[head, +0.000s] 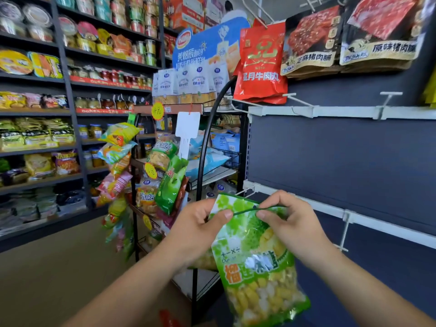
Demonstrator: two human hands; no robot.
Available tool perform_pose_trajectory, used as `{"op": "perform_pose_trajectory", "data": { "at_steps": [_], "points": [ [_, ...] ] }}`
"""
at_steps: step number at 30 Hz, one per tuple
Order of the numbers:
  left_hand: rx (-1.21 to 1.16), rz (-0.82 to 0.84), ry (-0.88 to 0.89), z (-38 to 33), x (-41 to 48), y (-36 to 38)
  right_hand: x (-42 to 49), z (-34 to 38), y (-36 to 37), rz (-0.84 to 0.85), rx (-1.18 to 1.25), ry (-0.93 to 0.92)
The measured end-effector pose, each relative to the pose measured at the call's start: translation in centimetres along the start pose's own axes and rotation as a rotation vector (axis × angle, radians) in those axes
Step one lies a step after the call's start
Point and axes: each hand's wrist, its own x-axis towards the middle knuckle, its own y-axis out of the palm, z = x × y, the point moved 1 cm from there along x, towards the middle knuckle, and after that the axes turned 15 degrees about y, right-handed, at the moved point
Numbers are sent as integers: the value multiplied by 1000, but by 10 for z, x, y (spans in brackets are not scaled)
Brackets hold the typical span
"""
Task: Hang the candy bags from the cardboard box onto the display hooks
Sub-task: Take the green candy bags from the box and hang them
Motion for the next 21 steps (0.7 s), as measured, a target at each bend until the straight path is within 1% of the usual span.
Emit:
{"op": "perform_pose_trajectory", "data": {
  "at_steps": [3, 5, 6, 7, 8, 9, 10, 11, 13, 16, 18, 19, 21],
  "points": [
    [86, -33, 64, -3, 0, 2, -1, 1, 6, -47, 96, 73],
    [181, -140, 65, -3, -3, 1, -1, 0, 10, -51, 119, 136],
    [273, -211, 66, 1, -6, -2, 0, -1, 10, -56, 120, 160],
    [387, -244, 102, 6, -9, -7, 0, -2, 10, -61, 122, 175],
    [509, -213, 146, 9, -10, -9, 1, -2, 10, -66, 129, 183],
    [600, -148, 167, 11, -11, -11, 1, -1, 10, -69, 141, 192],
    [626, -79, 135, 16, -11, -12, 1, 0, 10, -69, 158, 199],
    [572, -46, 62, 16, -10, -13, 1, 2, 10, -66, 174, 201],
    [335, -63, -72, 21, -8, -12, 0, 6, 9, -58, 203, 202],
    [157, -106, -66, 24, -7, -5, 1, 5, 8, -47, 227, 207],
    [-16, -146, -68, 22, -9, 5, 2, 1, 7, -41, 233, 215],
    [-36, -178, -57, 22, -10, 8, 1, -1, 7, -42, 233, 217],
    [12, -246, -5, 19, -10, 13, 0, -6, 4, -54, 245, 233]
  ]
}}
